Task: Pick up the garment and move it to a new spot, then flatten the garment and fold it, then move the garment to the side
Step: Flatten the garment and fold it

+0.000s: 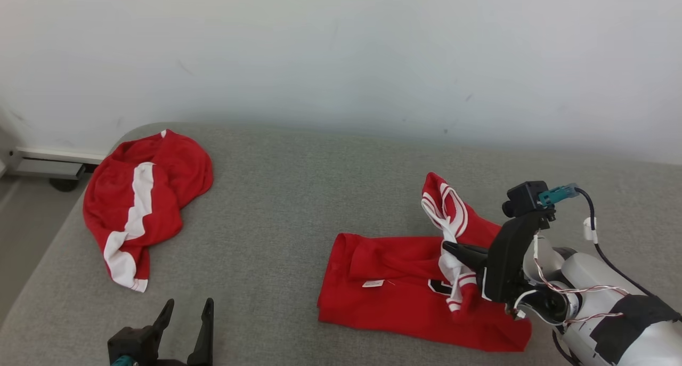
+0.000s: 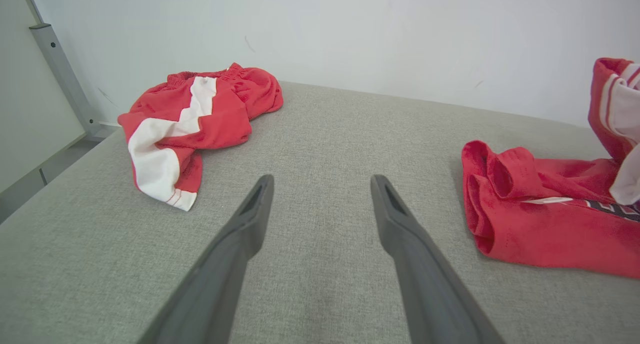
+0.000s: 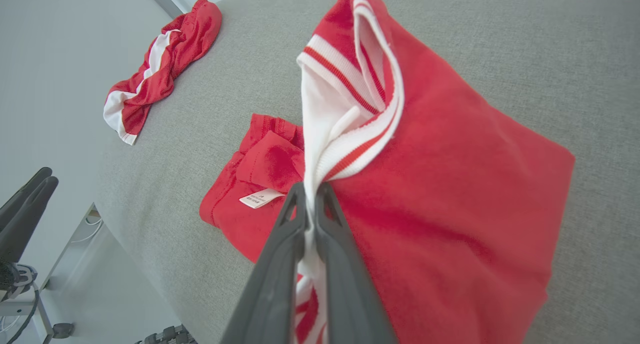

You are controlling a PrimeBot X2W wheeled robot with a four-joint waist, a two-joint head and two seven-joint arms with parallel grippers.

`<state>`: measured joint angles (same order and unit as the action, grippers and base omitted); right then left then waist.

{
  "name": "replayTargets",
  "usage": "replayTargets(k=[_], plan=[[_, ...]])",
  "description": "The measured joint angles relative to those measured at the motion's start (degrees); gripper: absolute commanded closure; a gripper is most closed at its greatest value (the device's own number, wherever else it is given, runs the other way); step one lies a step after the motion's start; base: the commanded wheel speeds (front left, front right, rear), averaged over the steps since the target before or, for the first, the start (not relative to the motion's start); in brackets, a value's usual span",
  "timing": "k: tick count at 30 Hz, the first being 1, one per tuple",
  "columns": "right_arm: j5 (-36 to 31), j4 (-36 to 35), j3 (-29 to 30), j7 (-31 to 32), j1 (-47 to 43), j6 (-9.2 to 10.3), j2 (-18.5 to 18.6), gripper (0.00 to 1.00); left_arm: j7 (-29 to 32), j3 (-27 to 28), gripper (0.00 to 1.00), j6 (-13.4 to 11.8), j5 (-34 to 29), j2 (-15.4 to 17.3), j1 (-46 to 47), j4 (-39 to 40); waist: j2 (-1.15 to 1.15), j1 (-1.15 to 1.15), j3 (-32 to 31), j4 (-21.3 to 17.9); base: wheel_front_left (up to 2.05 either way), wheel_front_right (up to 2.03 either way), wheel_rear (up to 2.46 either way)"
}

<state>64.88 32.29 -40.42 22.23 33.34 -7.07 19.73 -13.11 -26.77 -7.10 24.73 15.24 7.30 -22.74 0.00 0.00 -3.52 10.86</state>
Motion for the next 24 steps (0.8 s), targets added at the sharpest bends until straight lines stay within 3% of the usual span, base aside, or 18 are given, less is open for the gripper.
replayTargets(k=[6, 24], plan=[[0.9, -1.3, 0.2, 0.2, 0.0, 0.11, -2.2, 1.0, 0.4, -0.4, 0.0, 0.1, -0.1, -0.4, 0.3, -0.4, 0.0, 0.0, 0.0, 2.1, 0.0, 0.0, 0.0], [0.4, 6.2, 0.2, -1.8, 2.1, 8.1, -10.0, 1.0, 0.8, -2.1, 0.0, 0.6, -1.1, -2.7, 2.8, -1.5, 0.0, 0.0, 1.2, 7.3, 0.0, 0.0, 0.0]])
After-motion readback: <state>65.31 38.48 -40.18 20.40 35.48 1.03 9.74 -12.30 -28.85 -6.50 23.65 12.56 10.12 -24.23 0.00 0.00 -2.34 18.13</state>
